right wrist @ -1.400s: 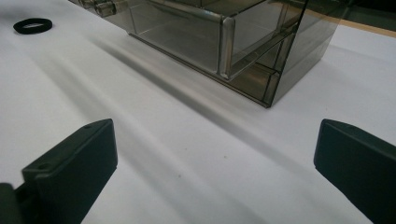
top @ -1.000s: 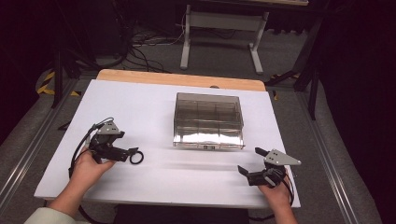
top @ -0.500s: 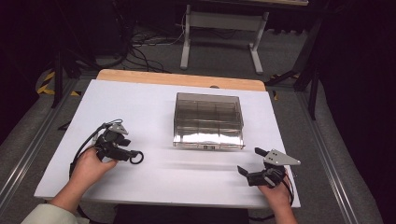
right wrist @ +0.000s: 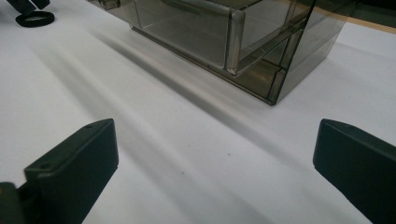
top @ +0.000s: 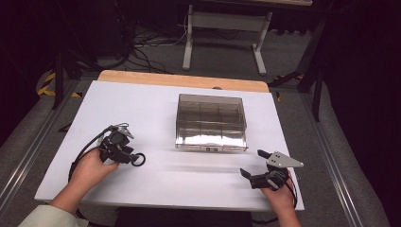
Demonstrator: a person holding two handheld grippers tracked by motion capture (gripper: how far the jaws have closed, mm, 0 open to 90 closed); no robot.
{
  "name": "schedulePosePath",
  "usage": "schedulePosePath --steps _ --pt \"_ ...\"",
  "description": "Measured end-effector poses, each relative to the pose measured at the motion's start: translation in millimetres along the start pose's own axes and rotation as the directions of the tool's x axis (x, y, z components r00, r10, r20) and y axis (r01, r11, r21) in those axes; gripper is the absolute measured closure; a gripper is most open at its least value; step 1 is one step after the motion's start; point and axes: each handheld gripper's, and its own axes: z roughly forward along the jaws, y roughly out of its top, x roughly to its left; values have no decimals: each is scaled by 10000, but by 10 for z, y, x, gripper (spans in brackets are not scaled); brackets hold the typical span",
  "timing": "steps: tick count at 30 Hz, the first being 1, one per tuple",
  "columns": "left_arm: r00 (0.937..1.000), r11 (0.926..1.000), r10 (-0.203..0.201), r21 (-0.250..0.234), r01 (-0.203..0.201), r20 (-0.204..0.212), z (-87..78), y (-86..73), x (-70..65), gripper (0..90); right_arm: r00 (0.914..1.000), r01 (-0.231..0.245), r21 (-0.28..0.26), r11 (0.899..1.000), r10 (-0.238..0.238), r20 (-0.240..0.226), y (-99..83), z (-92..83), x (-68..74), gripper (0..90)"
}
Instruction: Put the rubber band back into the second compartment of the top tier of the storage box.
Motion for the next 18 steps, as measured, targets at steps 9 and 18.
schedulePosePath --steps 9,18 --pt "9998 9991 -54 413 62 -187 30 15 -28 752 10000 44 37 10000 -44 -6 -1 3 3 10" --pt "9997 9992 6 402 4 -235 23 21 -61 871 10000 54 71 10000 -54 -12 0 7 6 10"
